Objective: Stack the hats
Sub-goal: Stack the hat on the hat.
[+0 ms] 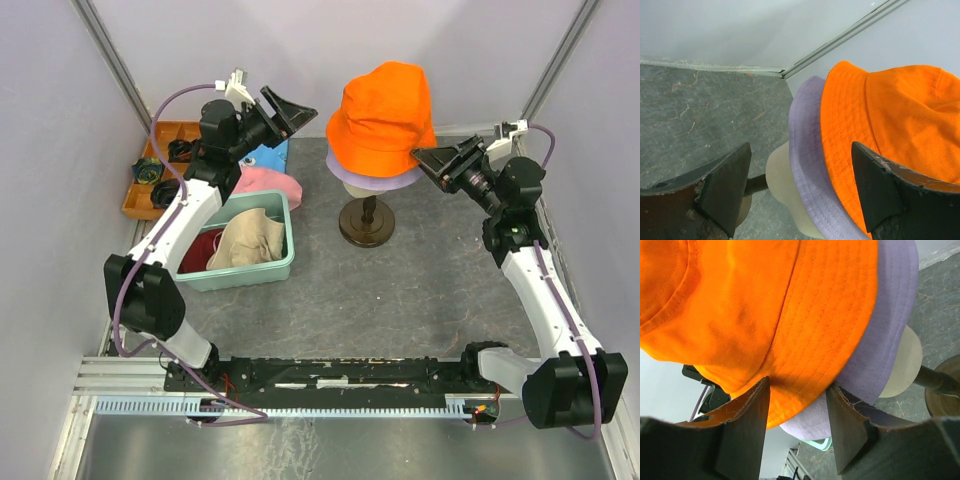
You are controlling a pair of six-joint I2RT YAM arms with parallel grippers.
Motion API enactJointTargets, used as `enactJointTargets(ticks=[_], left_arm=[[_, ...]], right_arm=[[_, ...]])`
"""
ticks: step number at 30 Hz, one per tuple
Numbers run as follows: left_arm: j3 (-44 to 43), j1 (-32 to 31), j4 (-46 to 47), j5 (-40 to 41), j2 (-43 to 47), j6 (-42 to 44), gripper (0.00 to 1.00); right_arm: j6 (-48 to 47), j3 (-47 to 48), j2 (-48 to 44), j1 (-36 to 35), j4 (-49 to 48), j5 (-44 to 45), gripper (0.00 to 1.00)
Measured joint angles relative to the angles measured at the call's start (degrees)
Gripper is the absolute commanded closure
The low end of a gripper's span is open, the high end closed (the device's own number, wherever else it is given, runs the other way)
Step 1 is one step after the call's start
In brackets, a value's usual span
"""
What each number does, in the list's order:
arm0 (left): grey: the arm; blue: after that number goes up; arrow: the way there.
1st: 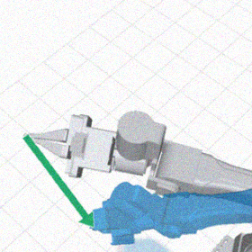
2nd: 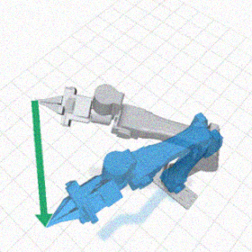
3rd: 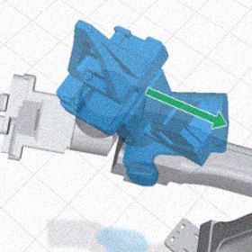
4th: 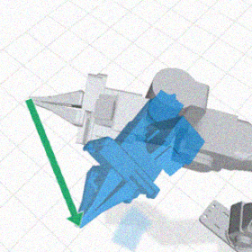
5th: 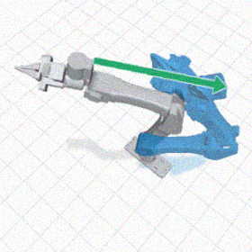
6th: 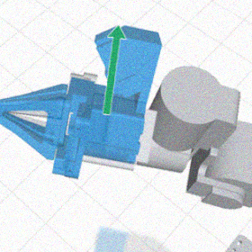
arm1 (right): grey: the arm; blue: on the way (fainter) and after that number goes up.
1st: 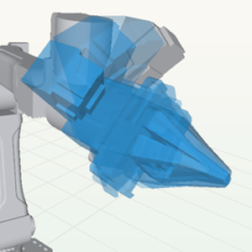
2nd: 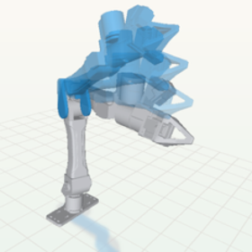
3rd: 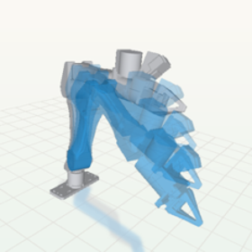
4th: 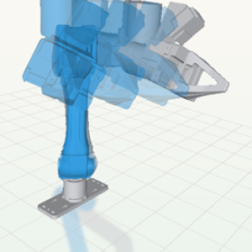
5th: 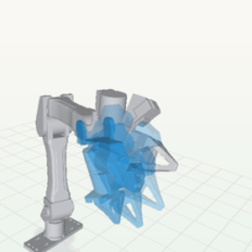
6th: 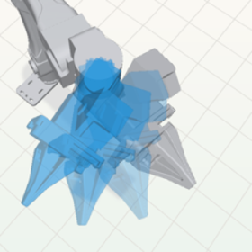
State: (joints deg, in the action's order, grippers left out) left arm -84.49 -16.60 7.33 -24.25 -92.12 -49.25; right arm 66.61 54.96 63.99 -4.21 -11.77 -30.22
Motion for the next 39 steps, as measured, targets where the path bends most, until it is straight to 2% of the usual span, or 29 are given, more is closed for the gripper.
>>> enactJointTargets(ticks=[5, 12, 23, 31, 39], left_arm=[[2.4, 0.0, -0.6, 0.0, 2.0, 0.0, 0.14], [7.7, -0.5, -1.6, 0.7, 9.1, -0.6, 0.14], [9.6, -8.3, -1.6, 7.3, 16.8, -1.1, 0.15], [12.3, -12.9, -2.1, 13.5, 17.1, -1.9, 0.15], [12.9, -13.2, -1.9, 15.4, 15.1, -4.0, 0.15]], right_arm=[[-0.2, 0.0, -1.3, -0.2, 1.4, 0.0, 0.42], [-2.1, 0.0, -4.6, -0.3, 5.1, 0.1, 0.29], [-3.9, -2.4, -9.6, 0.8, 7.8, 1.0, 0.29], [-3.9, -3.4, -11.4, 3.5, 8.9, 2.3, 0.30], [-3.8, -3.3, -11.1, 4.7, 9.0, 3.0, 0.30]])
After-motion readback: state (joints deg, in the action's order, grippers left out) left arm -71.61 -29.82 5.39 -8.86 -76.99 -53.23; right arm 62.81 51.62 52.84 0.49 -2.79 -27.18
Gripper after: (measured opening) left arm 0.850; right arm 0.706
